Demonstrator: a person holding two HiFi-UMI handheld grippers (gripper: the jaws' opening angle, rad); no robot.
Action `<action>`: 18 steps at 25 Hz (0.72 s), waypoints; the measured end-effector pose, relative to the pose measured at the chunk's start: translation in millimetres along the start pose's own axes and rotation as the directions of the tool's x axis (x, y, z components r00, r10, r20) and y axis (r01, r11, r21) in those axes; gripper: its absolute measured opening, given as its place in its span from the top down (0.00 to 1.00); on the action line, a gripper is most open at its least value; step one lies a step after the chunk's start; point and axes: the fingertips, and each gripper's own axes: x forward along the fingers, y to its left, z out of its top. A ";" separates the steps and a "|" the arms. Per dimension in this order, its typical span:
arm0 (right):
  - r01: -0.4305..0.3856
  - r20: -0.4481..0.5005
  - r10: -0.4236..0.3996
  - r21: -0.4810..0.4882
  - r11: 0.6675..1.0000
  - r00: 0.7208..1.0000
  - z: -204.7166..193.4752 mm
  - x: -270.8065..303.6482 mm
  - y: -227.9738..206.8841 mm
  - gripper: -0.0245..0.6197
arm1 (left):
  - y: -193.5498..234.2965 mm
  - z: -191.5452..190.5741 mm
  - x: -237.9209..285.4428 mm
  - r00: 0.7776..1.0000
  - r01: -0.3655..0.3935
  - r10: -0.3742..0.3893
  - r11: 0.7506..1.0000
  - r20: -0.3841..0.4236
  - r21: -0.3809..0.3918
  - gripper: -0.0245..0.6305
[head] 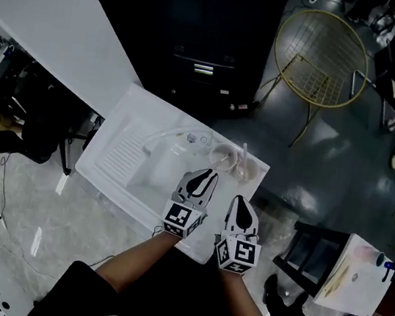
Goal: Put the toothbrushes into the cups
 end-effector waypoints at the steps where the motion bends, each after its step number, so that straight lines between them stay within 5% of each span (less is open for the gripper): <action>1: -0.003 0.014 0.003 0.008 1.000 1.000 3.6 -3.8 1.7 0.93 | -5.2 1.1 -7.0 1.000 0.003 -0.003 1.000 0.001 -0.002 0.85; 7: -0.037 0.071 0.038 -0.007 0.999 0.997 17.6 -24.5 13.4 0.93 | -37.4 16.9 -49.8 0.999 0.044 -0.044 0.999 0.010 -0.001 0.85; 18: -0.075 0.020 0.076 -0.051 0.996 0.997 -7.6 -49.0 54.3 0.93 | -31.7 24.6 -116.1 0.998 0.049 -0.047 0.997 0.042 -0.057 0.93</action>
